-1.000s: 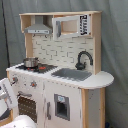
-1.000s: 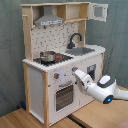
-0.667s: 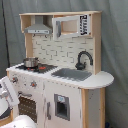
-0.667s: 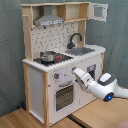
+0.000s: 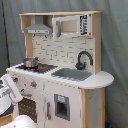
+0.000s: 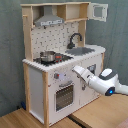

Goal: Play with the kitchen

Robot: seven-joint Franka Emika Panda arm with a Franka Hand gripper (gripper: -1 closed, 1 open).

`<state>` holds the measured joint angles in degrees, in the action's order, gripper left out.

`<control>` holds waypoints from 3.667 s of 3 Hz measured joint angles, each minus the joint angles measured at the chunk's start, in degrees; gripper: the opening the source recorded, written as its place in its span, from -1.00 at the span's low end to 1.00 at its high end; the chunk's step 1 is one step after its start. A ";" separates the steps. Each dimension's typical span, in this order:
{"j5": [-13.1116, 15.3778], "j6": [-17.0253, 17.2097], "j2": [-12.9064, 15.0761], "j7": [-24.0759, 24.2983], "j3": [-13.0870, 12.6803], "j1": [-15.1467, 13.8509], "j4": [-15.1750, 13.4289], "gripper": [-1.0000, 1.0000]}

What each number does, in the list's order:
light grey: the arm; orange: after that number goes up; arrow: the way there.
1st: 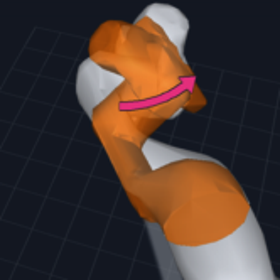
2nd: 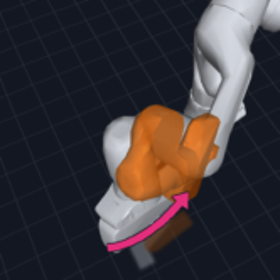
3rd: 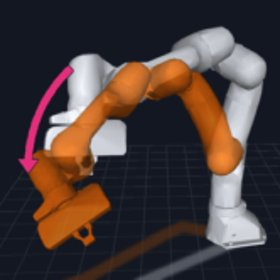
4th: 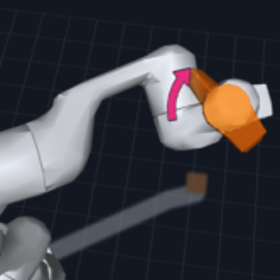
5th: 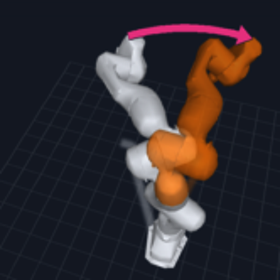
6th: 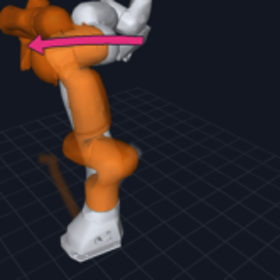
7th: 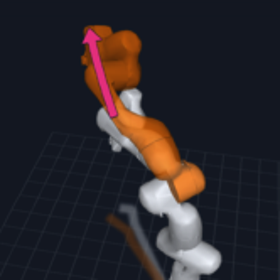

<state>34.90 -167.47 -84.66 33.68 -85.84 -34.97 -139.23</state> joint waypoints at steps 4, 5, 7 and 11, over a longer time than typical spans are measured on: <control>0.24 -13.60 -0.19 -15.45 2.71 -2.59 -10.16 1.00; 0.24 -17.50 -0.21 -16.29 2.71 -6.82 -9.04 1.00; 0.21 -25.70 -0.27 -18.02 2.92 -12.96 -4.51 1.00; -0.79 -30.13 -0.83 -25.15 4.13 -13.96 -6.04 -1.00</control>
<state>34.11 -197.60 -85.49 8.53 -81.71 -48.93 -145.27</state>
